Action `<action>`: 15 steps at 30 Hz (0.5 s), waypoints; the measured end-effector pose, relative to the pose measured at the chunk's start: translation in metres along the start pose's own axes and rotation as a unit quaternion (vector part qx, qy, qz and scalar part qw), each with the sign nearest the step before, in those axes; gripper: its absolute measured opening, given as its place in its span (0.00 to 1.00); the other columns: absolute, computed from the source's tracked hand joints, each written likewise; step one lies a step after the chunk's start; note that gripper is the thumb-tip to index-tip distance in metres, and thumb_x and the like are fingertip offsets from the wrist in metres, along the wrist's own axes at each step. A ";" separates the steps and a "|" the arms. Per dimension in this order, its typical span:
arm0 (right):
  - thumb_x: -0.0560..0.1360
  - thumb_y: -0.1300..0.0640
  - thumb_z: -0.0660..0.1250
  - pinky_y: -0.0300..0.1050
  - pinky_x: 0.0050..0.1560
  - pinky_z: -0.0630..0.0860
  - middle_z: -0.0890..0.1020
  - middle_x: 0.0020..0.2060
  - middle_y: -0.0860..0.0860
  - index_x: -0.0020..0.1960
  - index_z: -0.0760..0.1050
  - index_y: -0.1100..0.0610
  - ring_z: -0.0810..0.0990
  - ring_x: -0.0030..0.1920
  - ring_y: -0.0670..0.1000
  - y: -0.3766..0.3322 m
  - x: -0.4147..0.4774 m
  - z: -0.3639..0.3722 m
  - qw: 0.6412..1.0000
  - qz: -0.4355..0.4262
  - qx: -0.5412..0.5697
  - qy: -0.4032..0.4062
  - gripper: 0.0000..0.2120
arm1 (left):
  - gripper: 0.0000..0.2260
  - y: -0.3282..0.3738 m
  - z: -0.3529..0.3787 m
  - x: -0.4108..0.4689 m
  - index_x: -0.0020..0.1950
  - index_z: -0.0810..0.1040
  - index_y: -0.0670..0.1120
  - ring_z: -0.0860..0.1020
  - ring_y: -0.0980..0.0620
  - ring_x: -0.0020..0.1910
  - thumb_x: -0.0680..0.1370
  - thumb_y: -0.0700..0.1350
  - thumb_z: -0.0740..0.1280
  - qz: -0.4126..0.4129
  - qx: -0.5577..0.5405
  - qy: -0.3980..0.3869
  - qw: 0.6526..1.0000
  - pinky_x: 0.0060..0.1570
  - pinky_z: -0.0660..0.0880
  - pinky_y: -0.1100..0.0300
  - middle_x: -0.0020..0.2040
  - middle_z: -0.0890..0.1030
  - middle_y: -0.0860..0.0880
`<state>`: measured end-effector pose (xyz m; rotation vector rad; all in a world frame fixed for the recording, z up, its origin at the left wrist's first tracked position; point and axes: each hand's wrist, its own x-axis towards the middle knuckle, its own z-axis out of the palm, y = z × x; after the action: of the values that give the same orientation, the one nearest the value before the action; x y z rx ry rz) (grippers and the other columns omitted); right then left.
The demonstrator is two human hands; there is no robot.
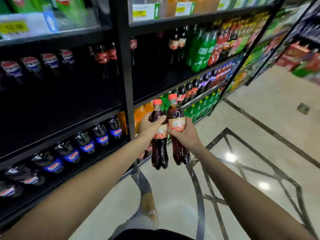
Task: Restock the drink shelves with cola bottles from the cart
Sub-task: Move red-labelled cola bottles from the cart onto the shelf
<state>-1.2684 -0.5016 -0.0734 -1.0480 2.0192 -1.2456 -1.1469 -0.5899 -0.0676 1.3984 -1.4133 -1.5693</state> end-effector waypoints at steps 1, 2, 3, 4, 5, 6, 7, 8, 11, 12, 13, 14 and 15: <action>0.67 0.59 0.77 0.27 0.35 0.70 0.77 0.44 0.47 0.53 0.67 0.51 0.77 0.40 0.40 0.000 0.018 -0.009 1.000 0.000 -0.002 0.002 0.23 | 0.10 0.009 0.012 0.016 0.42 0.72 0.55 0.75 0.57 0.40 0.73 0.55 0.72 0.004 0.001 -0.006 1.000 0.37 0.69 0.61 0.40 0.76 0.59; 0.67 0.59 0.77 0.27 0.35 0.70 0.77 0.44 0.47 0.54 0.67 0.51 0.77 0.40 0.41 -0.001 0.036 -0.016 1.000 0.000 -0.003 0.004 0.23 | 0.10 0.018 0.022 0.032 0.43 0.73 0.55 0.77 0.56 0.41 0.73 0.54 0.72 0.012 0.001 -0.011 1.000 0.37 0.70 0.61 0.41 0.77 0.58; 0.67 0.59 0.77 0.27 0.35 0.71 0.77 0.45 0.47 0.54 0.67 0.51 0.77 0.41 0.42 -0.002 0.055 -0.023 1.000 -0.003 -0.004 0.007 0.23 | 0.09 0.028 0.031 0.047 0.45 0.74 0.54 0.78 0.55 0.43 0.73 0.54 0.72 0.020 -0.001 -0.014 1.000 0.39 0.72 0.60 0.42 0.78 0.57; 0.68 0.58 0.77 0.28 0.36 0.72 0.77 0.46 0.47 0.55 0.67 0.51 0.78 0.42 0.42 -0.004 0.073 -0.028 1.000 -0.007 -0.004 0.010 0.23 | 0.10 0.037 0.040 0.062 0.47 0.75 0.53 0.78 0.53 0.44 0.73 0.54 0.73 0.029 -0.004 -0.015 0.999 0.41 0.74 0.59 0.43 0.79 0.56; 0.68 0.58 0.77 0.28 0.37 0.72 0.77 0.46 0.46 0.55 0.67 0.50 0.78 0.42 0.40 -0.006 0.091 -0.033 1.000 -0.014 -0.001 0.014 0.23 | 0.12 0.047 0.048 0.076 0.50 0.76 0.51 0.79 0.52 0.46 0.73 0.53 0.73 0.036 -0.008 -0.013 0.999 0.44 0.76 0.58 0.46 0.79 0.54; 0.69 0.58 0.77 0.28 0.38 0.72 0.77 0.45 0.45 0.54 0.66 0.49 0.78 0.42 0.38 -0.009 0.108 -0.037 1.000 -0.024 0.002 0.020 0.23 | 0.14 0.057 0.054 0.089 0.53 0.77 0.49 0.79 0.51 0.48 0.72 0.53 0.73 0.046 -0.012 -0.008 0.999 0.47 0.76 0.56 0.48 0.80 0.52; 0.69 0.58 0.77 0.27 0.37 0.72 0.77 0.45 0.44 0.54 0.66 0.49 0.78 0.41 0.36 -0.012 0.125 -0.040 0.999 -0.033 0.005 0.023 0.22 | 0.15 0.066 0.060 0.102 0.55 0.77 0.48 0.79 0.51 0.49 0.72 0.52 0.73 0.058 -0.015 -0.001 0.998 0.49 0.77 0.56 0.50 0.81 0.50; 0.69 0.57 0.76 0.26 0.37 0.71 0.77 0.45 0.43 0.54 0.66 0.49 0.78 0.40 0.34 -0.015 0.140 -0.043 0.999 -0.037 0.007 0.022 0.22 | 0.16 0.074 0.065 0.113 0.56 0.77 0.47 0.79 0.51 0.50 0.72 0.52 0.73 0.070 -0.016 0.007 0.997 0.50 0.77 0.55 0.51 0.81 0.50; 0.69 0.57 0.76 0.26 0.39 0.72 0.78 0.48 0.45 0.58 0.66 0.50 0.78 0.42 0.33 -0.024 0.183 -0.049 0.998 -0.058 0.025 0.017 0.24 | 0.17 0.098 0.076 0.143 0.58 0.77 0.47 0.79 0.51 0.52 0.72 0.51 0.73 0.100 -0.017 0.030 0.994 0.54 0.77 0.54 0.52 0.81 0.51; 0.69 0.57 0.77 0.28 0.42 0.73 0.78 0.49 0.46 0.59 0.66 0.51 0.78 0.44 0.35 -0.026 0.198 -0.050 0.997 -0.070 0.033 0.012 0.25 | 0.17 0.105 0.079 0.153 0.58 0.77 0.48 0.79 0.52 0.53 0.72 0.51 0.74 0.113 -0.015 0.040 0.993 0.55 0.76 0.55 0.53 0.81 0.51; 0.69 0.57 0.77 0.31 0.45 0.74 0.78 0.49 0.46 0.60 0.66 0.52 0.79 0.45 0.37 -0.027 0.213 -0.051 0.996 -0.080 0.041 0.005 0.26 | 0.16 0.111 0.082 0.163 0.57 0.77 0.48 0.79 0.52 0.53 0.72 0.50 0.74 0.127 -0.014 0.049 0.991 0.55 0.75 0.56 0.52 0.81 0.52; 0.69 0.57 0.77 0.33 0.46 0.74 0.78 0.49 0.46 0.60 0.66 0.51 0.79 0.46 0.38 -0.028 0.228 -0.052 0.995 -0.088 0.046 -0.002 0.26 | 0.15 0.115 0.084 0.173 0.57 0.76 0.49 0.79 0.53 0.53 0.72 0.50 0.74 0.140 -0.016 0.056 0.988 0.55 0.75 0.58 0.52 0.81 0.53; 0.69 0.57 0.77 0.31 0.45 0.74 0.78 0.49 0.44 0.61 0.65 0.51 0.78 0.46 0.37 -0.028 0.243 -0.052 0.994 -0.098 0.050 -0.007 0.27 | 0.16 0.119 0.086 0.183 0.57 0.76 0.49 0.79 0.53 0.54 0.72 0.49 0.74 0.153 -0.022 0.062 0.986 0.56 0.75 0.58 0.52 0.81 0.52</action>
<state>-1.4325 -0.6863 -0.0371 -1.2265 1.8589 -1.4188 -1.3010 -0.7602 -0.0214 1.1679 -1.4322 -1.2879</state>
